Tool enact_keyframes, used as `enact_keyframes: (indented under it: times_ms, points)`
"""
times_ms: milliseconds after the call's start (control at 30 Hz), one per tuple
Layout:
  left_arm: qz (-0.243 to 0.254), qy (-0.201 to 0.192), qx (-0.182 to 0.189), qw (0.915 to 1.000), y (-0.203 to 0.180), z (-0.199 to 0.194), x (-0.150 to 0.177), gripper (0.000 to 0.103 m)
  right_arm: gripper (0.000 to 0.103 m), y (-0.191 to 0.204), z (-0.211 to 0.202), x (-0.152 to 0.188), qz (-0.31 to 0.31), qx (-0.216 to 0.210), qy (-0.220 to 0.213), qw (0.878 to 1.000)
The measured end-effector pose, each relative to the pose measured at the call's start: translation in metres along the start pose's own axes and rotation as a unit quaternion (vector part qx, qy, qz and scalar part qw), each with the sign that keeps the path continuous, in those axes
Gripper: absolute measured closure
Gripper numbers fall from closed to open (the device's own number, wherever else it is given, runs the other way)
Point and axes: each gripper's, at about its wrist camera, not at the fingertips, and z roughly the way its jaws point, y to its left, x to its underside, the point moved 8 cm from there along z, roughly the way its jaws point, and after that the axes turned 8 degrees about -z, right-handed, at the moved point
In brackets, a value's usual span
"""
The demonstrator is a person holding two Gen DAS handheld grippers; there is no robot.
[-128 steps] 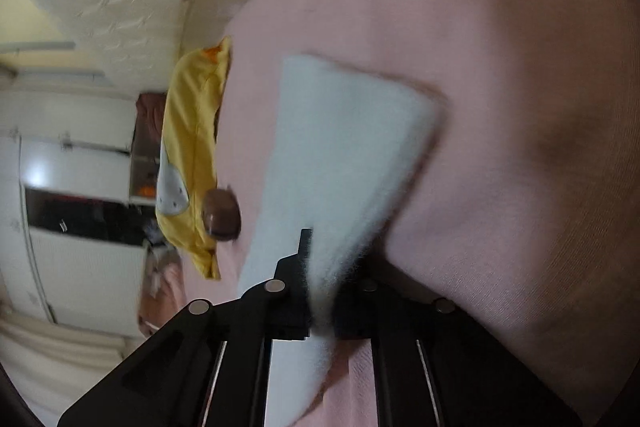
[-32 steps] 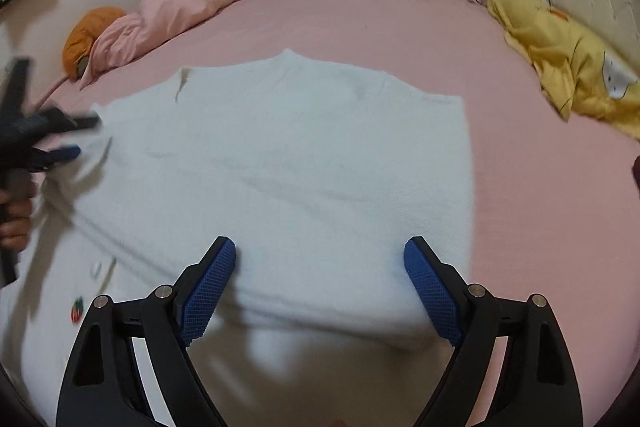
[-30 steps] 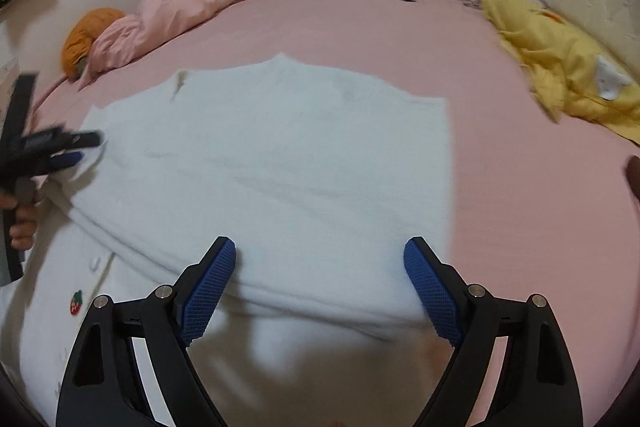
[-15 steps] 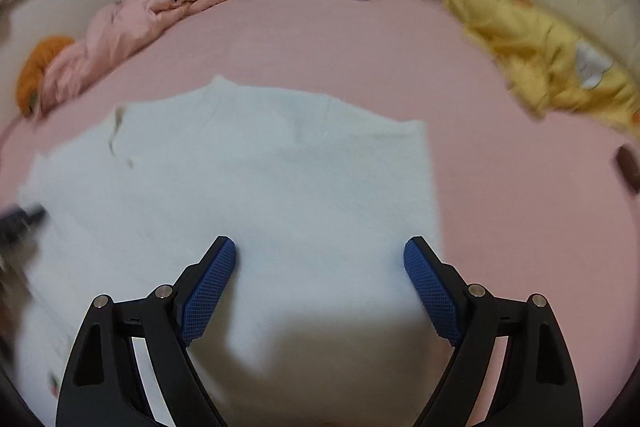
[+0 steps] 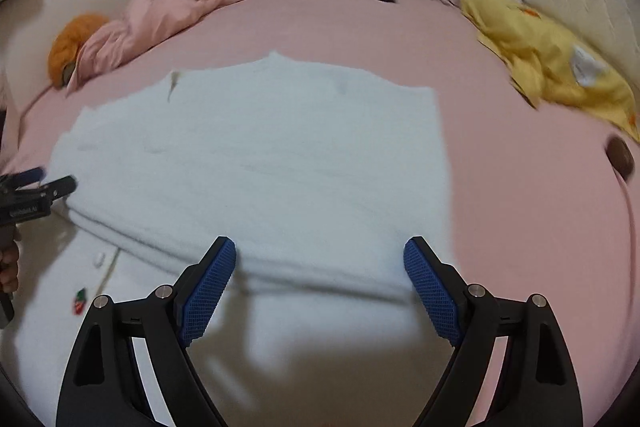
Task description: Fold clothes
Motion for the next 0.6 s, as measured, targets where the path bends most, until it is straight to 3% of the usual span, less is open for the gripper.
enact_keyframes:
  times_ms: [100,233,433,500,600]
  points:
    - [-0.057,0.002,-0.018,0.9982,0.045,-0.019,0.003,0.001,0.017,-0.018,-0.022,0.013,0.036,0.02,0.018,0.999]
    - [-0.112,0.01,-0.015,0.9935,0.086,-0.058,0.027,0.001,0.017,-0.014,-0.067,0.038,0.078,-0.005,0.025,0.997]
    - [-0.06,0.031,0.036,0.997,0.05,-0.138,0.109,0.001,0.017,0.035,-0.137,0.082,0.079,-0.018,0.014,0.997]
    - [-0.035,0.036,0.06,0.9969,0.027,-0.164,0.137,0.001,0.017,0.049,-0.162,0.098,0.06,0.01,0.01,0.998]
    - [0.004,0.044,0.064,0.997,0.008,-0.197,0.172,0.001,0.017,0.062,-0.195,0.119,0.054,0.032,0.002,0.998]
